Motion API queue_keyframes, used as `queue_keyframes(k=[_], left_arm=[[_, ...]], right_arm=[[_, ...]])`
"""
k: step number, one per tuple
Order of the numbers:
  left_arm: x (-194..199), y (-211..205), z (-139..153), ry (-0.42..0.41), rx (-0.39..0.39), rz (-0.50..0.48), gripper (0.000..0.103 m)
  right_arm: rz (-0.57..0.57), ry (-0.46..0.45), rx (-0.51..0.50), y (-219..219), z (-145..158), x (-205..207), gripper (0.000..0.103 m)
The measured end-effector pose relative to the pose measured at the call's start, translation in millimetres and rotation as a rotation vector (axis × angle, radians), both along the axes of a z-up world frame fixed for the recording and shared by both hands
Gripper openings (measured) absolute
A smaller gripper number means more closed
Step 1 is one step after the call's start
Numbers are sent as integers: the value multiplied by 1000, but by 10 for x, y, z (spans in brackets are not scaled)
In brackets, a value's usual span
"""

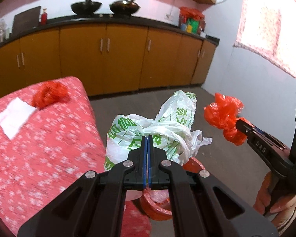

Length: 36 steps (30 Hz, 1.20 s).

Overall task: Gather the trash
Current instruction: 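Carry the red bag and white-green bag in both tools toward the orange basket, then open both tools to drop the red bag and white-green bag into the basket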

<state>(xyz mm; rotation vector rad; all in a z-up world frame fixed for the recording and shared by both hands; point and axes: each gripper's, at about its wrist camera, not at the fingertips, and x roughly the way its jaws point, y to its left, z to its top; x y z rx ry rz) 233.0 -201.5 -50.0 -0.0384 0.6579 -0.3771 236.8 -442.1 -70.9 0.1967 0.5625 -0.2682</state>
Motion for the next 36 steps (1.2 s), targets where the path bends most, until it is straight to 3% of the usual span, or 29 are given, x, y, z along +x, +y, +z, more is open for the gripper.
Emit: queue_keyframes(k=[16, 36], left_arm=[[140, -669, -618, 132, 85, -41, 0], [347, -1010, -956, 188, 121, -108, 0]], right_arm=[[-80, 112, 74, -530, -606, 30, 20], [-44, 164, 197, -717, -1001, 242, 25]])
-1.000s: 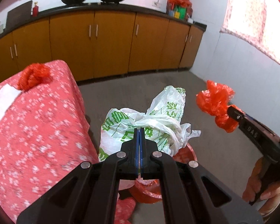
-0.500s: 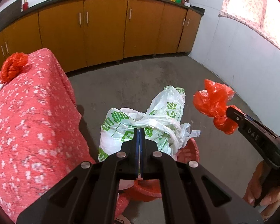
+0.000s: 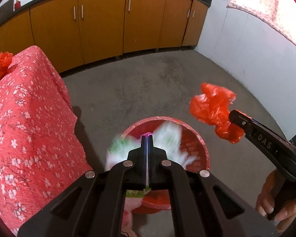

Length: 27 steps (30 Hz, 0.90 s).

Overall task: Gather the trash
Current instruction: 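Open both tools to drop the red bag and white-green bag into the basket, then move both open tools back over the table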

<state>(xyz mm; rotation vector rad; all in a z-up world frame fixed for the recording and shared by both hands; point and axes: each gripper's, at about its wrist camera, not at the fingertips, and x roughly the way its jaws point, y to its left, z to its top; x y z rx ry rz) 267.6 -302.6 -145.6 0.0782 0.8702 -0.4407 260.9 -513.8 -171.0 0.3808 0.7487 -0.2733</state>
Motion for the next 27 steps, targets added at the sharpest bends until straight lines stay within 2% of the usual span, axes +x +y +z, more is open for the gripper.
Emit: queue_keyframes(k=[5, 7, 16, 18, 20, 22, 27], left_arm=[[1, -3, -19, 4, -6, 0, 0], [6, 37, 6, 8, -19, 10, 0], [-39, 332, 264, -30, -77, 56, 2], [-56, 467, 332, -45, -86, 80, 5], [-71, 616, 398, -59, -95, 106, 18], [-81, 795, 462, -75, -99, 137, 24], [-97, 1417, 605, -123, -77, 229, 30]], right_arm=[[21, 3, 3, 32, -45, 9, 28], [20, 0, -1, 49, -37, -6, 33], [27, -11, -27, 150, 104, -9, 36], [42, -16, -40, 225, 165, 1, 36], [60, -23, -50, 327, 230, 28, 38], [91, -35, -61, 490, 324, 78, 38], [186, -66, -78, 944, 570, 231, 39]])
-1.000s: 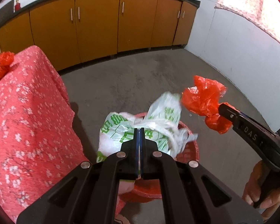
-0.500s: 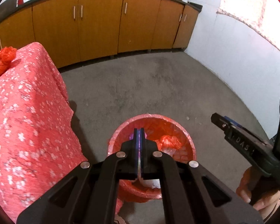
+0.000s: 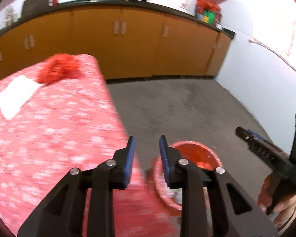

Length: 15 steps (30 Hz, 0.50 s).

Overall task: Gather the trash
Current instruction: 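Move both open tools back over the table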

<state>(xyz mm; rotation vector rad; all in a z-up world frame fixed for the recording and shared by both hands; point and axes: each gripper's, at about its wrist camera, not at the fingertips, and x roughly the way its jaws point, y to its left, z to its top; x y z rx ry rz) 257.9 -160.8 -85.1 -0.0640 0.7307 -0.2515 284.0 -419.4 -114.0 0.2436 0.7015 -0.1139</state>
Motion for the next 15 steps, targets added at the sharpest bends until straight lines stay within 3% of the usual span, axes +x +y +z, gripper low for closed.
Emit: queue_keyframes(k=[8, 15], left_arm=[[13, 1292, 183, -73, 96, 238, 45], [100, 2397, 285, -119, 143, 446, 54]], right_arm=[[199, -60, -33, 1153, 410, 469, 45], [346, -101, -57, 2428, 642, 1042, 50]])
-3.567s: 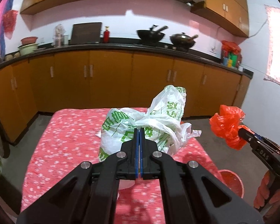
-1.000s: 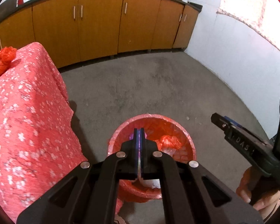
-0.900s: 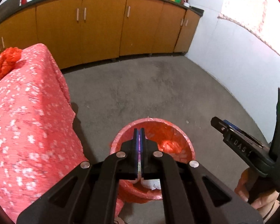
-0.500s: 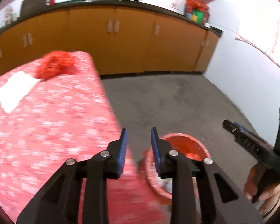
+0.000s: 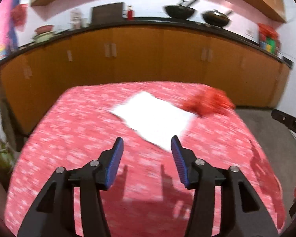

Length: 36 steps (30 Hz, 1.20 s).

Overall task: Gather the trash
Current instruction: 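Move both open tools back over the table, then close the right tool on a red bag while the left tool grasps the white tissue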

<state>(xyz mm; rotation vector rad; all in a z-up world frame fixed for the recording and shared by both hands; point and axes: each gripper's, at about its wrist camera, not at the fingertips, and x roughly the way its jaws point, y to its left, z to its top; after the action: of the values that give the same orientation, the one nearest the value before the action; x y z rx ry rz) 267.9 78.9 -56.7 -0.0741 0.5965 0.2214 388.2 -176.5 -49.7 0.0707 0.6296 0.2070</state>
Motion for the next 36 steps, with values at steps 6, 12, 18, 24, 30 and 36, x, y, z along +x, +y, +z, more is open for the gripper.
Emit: queue_keyframes(k=[6, 12, 18, 24, 30, 36], left_arm=[[82, 590, -13, -35, -16, 98, 55], [188, 855, -80, -60, -49, 145, 58], [340, 889, -138, -47, -78, 128, 59], [462, 852, -124, -52, -79, 107, 59], [595, 757, -139, -28, -85, 75, 59], [834, 671, -186, 29, -85, 45, 59]], right_arm=[[8, -19, -58, 810, -48, 445, 53], [-61, -13, -81, 1114, -221, 700, 59], [-80, 10, -183, 1310, -353, 844, 56], [-68, 36, -146, 1277, -400, 905, 16], [-31, -58, -108, 1216, -292, 655, 12], [-20, -103, -69, 1109, -199, 464, 12]])
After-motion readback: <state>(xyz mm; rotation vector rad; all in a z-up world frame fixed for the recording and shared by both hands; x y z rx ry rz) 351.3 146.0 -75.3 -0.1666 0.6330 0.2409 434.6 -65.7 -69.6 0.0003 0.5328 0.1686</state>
